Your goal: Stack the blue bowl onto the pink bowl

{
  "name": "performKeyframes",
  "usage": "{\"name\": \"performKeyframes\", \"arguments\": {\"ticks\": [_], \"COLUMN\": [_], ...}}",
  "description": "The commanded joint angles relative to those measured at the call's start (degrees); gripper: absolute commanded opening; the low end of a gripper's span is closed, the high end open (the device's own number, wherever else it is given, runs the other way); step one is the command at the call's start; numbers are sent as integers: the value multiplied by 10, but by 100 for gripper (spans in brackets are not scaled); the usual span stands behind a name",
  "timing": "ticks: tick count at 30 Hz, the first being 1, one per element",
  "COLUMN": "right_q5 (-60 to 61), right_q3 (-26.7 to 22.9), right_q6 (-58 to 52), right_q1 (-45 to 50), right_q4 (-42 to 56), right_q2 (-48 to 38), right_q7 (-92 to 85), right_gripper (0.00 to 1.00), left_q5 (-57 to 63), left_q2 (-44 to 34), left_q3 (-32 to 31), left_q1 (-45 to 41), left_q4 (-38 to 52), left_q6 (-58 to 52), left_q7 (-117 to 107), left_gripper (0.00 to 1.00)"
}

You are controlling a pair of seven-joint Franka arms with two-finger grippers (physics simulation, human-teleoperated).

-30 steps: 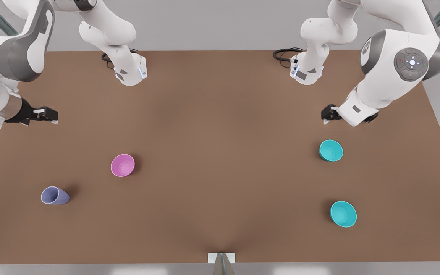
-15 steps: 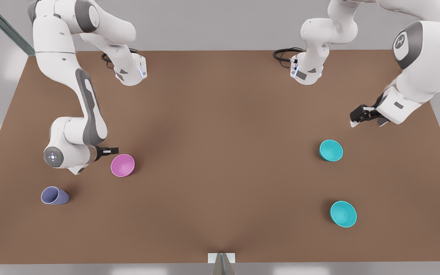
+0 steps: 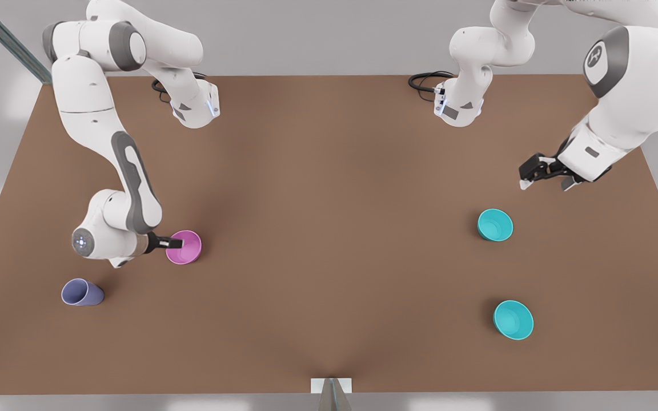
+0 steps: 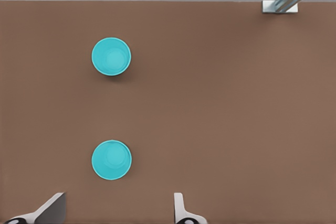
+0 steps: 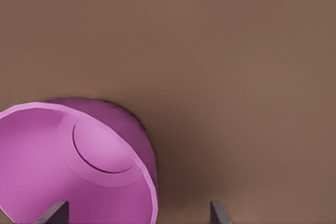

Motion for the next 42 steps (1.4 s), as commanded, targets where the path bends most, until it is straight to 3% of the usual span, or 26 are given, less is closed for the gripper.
{"name": "performKeyframes", "arguments": {"ticks": [1, 4, 7, 9, 10, 15, 21, 24, 29, 37, 42], "right_q5": [10, 27, 28, 28, 28, 30, 129, 177, 196, 179, 170], "right_q3": [0, 0, 0, 0, 0, 6, 105, 105, 105, 94, 92], "right_q6": [19, 19, 18, 19, 19, 10, 17, 23, 147, 151, 152], "right_q1": [0, 2, 2, 3, 3, -2, 13, 101, 232, 295, 305], "right_q4": [1, 2, 3, 4, 4, 21, 106, 214, 333, 402, 431], "right_q2": [11, 14, 15, 15, 15, 14, 20, 74, 198, 265, 297], "right_q7": [19, 19, 19, 19, 18, 12, 17, 46, 155, 271, 277], "right_gripper": [100, 100, 46, 25, 21, 21, 21, 21, 21, 21, 21], "left_q5": [1, 2, 5, 6, 5, -1, -6, -13, -14, -9, 7], "left_q2": [0, 1, 0, -6, -10, -1, 18, 24, 24, 19, 71], "left_q3": [1, 1, 1, 3, 2, 1, 24, 19, 17, 17, 23], "left_q1": [-2, -2, -2, -2, -2, -2, 4, 3, 3, -1, 3], "left_q4": [0, 0, 0, 3, 4, 27, 27, 27, 27, 27, 26], "left_q6": [-1, -13, -14, -26, -46, -49, -46, -35, -30, -38, -69], "left_q7": [15, 15, 15, 15, 15, 1, 3, 6, 7, 5, -4], "left_gripper": [100, 100, 100, 100, 100, 100, 100, 100, 100, 100, 100]}}
